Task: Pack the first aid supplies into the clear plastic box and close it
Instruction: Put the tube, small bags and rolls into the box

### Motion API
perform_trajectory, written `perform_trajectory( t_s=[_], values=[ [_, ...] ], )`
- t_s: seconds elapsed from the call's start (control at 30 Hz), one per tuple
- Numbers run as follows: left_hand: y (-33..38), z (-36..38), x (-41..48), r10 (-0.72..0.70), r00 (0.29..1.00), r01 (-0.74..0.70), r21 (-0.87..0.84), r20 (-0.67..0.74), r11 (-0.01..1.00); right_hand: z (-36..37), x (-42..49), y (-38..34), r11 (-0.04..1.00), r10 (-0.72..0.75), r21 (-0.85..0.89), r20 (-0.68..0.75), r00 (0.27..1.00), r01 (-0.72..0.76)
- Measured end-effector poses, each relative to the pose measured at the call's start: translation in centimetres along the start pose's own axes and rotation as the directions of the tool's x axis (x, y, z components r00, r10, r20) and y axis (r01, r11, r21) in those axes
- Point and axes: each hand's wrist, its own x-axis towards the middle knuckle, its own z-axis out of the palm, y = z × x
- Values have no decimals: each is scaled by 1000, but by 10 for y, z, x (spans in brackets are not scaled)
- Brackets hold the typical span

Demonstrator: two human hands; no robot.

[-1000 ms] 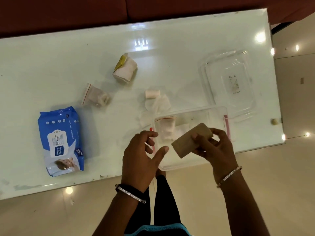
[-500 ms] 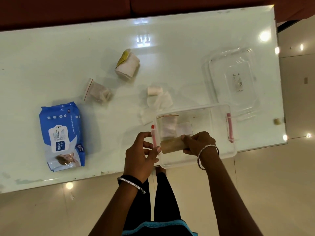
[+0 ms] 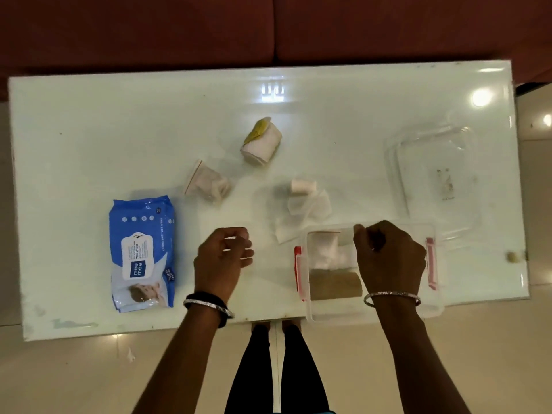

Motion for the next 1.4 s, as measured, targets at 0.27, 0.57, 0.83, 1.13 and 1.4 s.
perform_trajectory(
  t_s=[0.27,0.57,0.83,1.13,1.4],
  values=[
    [44,-19,81,-416,903,346,-395,-107,851,30,40,-83,935,-245,255,-37,969,246],
    [53,-3,123,-412,902,374,-243,-129,895,80,79,-142,847,82,502,206,975,-177],
    [41,-11,105,-374,918,294,-407,-130,865,118,106,-183,841,267,302,490,829,-450],
    [30,-21,52,-239,971,219,-477,19,851,113,101,-166,703,227,517,487,843,-488],
    [30,-14,9,-95,987,137,-371,130,918,10,52,-85,360,46,799,501,864,-482]
  ],
)
